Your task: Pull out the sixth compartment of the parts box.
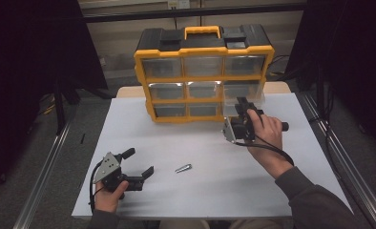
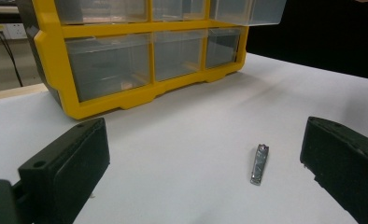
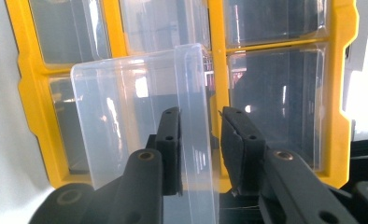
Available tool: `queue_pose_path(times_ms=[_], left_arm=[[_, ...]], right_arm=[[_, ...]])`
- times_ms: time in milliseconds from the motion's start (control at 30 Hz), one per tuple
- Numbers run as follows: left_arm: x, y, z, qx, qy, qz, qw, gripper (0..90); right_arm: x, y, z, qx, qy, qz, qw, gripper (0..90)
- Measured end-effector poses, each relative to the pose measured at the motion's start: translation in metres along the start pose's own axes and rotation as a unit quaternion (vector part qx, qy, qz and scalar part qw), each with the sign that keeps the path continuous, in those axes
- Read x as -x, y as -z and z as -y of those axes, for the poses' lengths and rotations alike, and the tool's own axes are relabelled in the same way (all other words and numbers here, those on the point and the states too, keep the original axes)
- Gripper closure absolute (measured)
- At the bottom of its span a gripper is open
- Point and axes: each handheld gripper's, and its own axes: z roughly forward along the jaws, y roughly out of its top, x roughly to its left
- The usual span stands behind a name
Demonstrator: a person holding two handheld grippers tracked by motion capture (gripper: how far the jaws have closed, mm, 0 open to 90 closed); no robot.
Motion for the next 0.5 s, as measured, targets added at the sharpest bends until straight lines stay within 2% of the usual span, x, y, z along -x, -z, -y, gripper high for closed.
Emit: queue_pose_path(times_ms=[67, 100, 233, 267, 367, 400, 500], left_arm=[[0.000, 0.000, 0.000, 0.001, 0.000, -0.001, 1.0000, 1.4], [0.000, 0.000, 0.000, 0.002, 0.001, 0.001, 1.0000, 1.4], [-0.001, 0.002, 0.001, 0.001, -0.003, -0.003, 1.0000, 1.4], [-0.003, 0.003, 0.000, -0.008, -0.014, -0.001, 0.9999, 1.4], [-0.002, 0.002, 0.000, -0.005, -0.011, -0.002, 0.9999, 1.4], [0.000, 0.001, 0.000, 0.003, 0.000, -0.003, 1.0000, 1.4], [-0.001, 0.001, 0.000, 0.002, -0.003, -0.002, 1.0000, 1.4]], right_arm=[[0.002, 0.001, 0.002, 0.001, -0.024, 0.001, 0.9997, 59.8], [0.002, 0.002, 0.003, 0.007, -0.045, 0.002, 0.9990, 56.4], [0.003, 0.008, 0.005, 0.017, -0.102, 0.006, 0.9946, 49.2], [0.004, 0.010, 0.006, 0.021, -0.111, 0.007, 0.9936, 48.8], [0.004, 0.014, 0.007, 0.030, -0.152, 0.006, 0.9880, 44.3], [0.003, 0.016, 0.007, 0.030, -0.161, 0.008, 0.9865, 43.4], [0.000, 0.020, 0.010, 0.041, -0.205, 0.004, 0.9780, 39.3]])
